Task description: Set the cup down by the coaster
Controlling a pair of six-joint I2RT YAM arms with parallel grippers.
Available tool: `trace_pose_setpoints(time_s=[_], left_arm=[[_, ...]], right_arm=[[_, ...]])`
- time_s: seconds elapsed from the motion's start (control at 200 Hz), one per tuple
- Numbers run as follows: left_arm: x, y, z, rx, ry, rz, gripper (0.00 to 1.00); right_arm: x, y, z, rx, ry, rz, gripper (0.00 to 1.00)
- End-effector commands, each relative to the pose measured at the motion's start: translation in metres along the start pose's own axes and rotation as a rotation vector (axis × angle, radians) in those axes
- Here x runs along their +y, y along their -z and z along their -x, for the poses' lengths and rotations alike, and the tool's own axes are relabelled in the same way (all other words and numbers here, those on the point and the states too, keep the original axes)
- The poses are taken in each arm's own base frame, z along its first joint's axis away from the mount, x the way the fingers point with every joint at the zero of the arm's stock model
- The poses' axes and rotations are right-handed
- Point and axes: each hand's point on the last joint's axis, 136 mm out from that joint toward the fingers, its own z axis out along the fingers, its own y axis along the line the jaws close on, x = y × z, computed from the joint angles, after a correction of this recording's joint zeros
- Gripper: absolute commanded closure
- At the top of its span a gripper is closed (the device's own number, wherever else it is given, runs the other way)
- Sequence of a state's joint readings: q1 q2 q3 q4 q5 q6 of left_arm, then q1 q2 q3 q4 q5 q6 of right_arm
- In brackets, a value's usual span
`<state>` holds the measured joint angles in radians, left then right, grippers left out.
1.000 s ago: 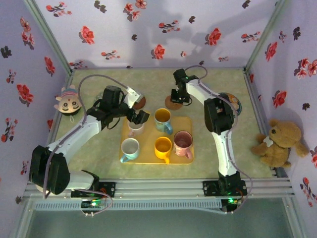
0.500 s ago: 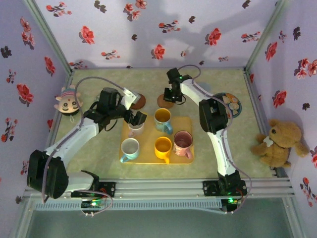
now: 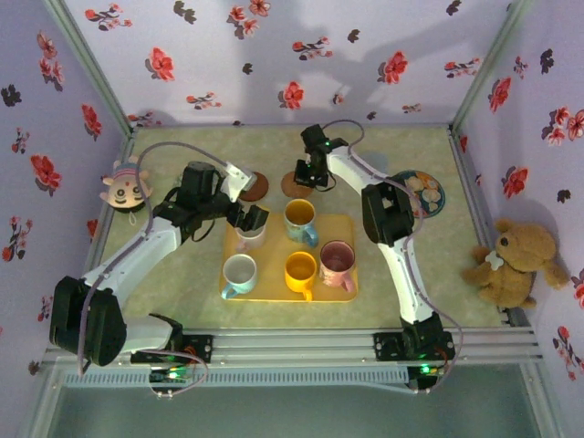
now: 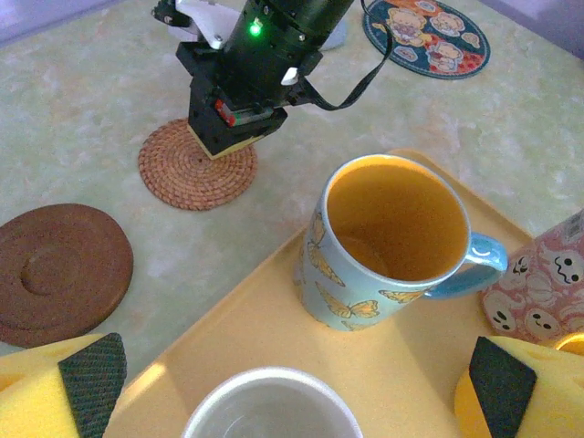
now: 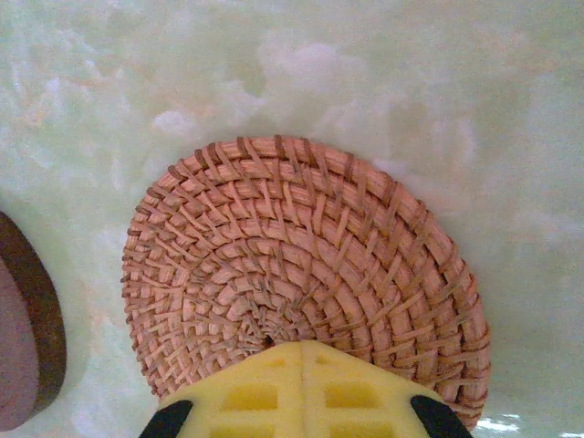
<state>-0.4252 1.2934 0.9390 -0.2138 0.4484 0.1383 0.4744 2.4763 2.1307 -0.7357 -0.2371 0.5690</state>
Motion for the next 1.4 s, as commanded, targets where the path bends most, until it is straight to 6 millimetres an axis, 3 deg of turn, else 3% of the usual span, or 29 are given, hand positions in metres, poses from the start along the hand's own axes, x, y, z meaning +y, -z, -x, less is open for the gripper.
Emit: trace_pose_setpoints(time_s=[0.0, 0.445, 1.4], left_arm=[[0.0, 0.006, -0.001, -0.009, -0.014, 0.004, 0.0], [0.004, 0.002, -0.007, -0.005, -0.004, 0.013, 0.0], [0.006, 0.002, -0.004, -0.013, 0.004, 0.014, 0.0]], right_arm=[[0.001, -0.022, -0.013, 0.056, -0.032, 0.009, 1.0], [0.001, -0.027, -0.026, 0.098, -0.012, -0.016, 1.0], [0.008, -0.002, -0.021, 0.062, 0.029, -0.034, 1.0]])
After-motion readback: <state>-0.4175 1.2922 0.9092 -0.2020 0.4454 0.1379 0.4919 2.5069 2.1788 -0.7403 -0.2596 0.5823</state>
